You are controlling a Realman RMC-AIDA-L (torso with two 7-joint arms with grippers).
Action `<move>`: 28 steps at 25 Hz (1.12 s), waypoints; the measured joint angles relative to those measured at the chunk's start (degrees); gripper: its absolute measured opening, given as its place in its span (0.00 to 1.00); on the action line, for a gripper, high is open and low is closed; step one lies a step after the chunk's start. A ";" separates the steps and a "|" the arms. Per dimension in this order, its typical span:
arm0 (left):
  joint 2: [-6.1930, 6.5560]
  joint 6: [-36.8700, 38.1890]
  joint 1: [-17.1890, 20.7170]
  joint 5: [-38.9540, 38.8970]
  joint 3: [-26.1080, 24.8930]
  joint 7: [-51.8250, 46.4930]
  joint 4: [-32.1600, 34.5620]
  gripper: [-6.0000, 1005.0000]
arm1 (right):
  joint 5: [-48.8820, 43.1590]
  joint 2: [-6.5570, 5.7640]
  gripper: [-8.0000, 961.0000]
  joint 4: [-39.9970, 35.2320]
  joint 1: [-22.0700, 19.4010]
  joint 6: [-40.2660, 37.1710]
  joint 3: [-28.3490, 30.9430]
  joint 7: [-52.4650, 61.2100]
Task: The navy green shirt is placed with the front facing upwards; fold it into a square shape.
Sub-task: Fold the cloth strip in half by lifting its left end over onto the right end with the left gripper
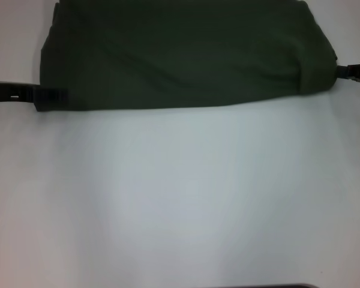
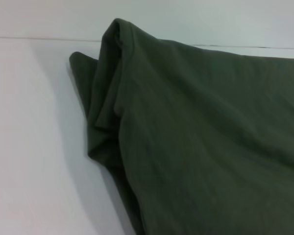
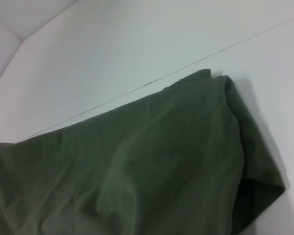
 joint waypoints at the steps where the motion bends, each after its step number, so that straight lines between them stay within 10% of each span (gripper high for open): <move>1: 0.00 -0.24 -0.03 0.05 -0.01 -0.22 0.04 0.92 | 0.03 0.00 0.08 0.00 0.00 0.00 0.00 0.00; 12: 0.00 -1.09 -0.05 0.75 0.00 -0.71 0.22 0.52 | 0.11 0.10 0.10 0.05 0.00 0.00 0.00 -0.04; 28: -0.47 -3.61 0.03 2.62 3.23 -1.40 -0.61 0.29 | 0.20 0.11 0.12 0.02 0.01 -0.68 0.00 -0.08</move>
